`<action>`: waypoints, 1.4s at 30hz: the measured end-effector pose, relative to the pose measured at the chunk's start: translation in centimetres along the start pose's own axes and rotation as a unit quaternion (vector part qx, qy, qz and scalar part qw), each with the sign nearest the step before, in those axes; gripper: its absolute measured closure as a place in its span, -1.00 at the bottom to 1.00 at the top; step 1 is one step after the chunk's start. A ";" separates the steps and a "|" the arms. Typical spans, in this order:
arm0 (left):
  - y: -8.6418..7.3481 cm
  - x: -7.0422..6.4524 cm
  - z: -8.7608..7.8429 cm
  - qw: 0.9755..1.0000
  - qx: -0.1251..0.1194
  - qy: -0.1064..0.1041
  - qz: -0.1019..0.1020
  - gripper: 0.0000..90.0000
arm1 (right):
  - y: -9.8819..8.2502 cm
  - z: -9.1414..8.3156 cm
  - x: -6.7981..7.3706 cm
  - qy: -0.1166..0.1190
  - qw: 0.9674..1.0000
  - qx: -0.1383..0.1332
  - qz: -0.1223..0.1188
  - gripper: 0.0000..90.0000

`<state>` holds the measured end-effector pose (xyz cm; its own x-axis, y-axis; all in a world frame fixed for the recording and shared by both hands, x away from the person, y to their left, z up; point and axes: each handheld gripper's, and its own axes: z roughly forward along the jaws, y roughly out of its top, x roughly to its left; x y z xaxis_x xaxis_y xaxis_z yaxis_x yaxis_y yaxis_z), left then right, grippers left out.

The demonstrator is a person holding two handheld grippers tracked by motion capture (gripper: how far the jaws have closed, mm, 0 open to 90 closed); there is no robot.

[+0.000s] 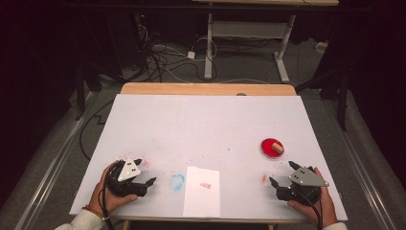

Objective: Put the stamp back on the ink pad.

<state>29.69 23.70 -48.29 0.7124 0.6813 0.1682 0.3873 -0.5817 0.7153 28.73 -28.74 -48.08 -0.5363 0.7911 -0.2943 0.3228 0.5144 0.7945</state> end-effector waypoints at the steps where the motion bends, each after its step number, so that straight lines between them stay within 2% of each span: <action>1: 0.0 0.0 -0.1 1.000 -0.001 0.001 0.001 -0.58 | -0.1 0.0 0.0 0.003 1.000 0.001 -0.001 -0.64; 4: 0.1 -0.2 -0.3 1.000 -0.006 0.002 0.004 -0.58 | -0.1 0.0 0.2 0.001 1.000 0.001 -0.006 -0.64; 7: 0.0 -0.3 -0.3 1.000 -0.002 0.002 0.007 -0.58 | 0.1 -0.1 0.5 0.003 1.000 0.001 -0.013 -0.64; 10: -0.1 -0.4 -0.5 1.000 -0.002 0.001 0.010 -0.58 | 0.3 -0.4 0.6 -0.001 1.000 -0.008 -0.019 -0.64; 14: 0.0 -0.4 -0.6 1.000 -0.004 0.003 0.011 -0.58 | 0.5 -0.7 0.6 -0.004 1.000 -0.017 -0.018 -0.64; 35: -0.1 -0.5 -0.4 1.000 0.005 0.004 0.014 -0.58 | 0.8 -0.9 0.3 -0.011 0.999 -0.027 -0.021 -0.64; 42: -0.4 -0.4 -0.6 1.000 0.008 0.009 0.007 -0.58 | 1.0 -0.5 0.3 -0.009 0.999 -0.028 -0.024 -0.64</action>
<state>28.87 23.91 -48.25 0.7073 0.6809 0.1900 0.3867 -0.5977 0.7023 28.54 -28.15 -47.07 -0.5363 0.7718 -0.3415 0.2529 0.5330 0.8074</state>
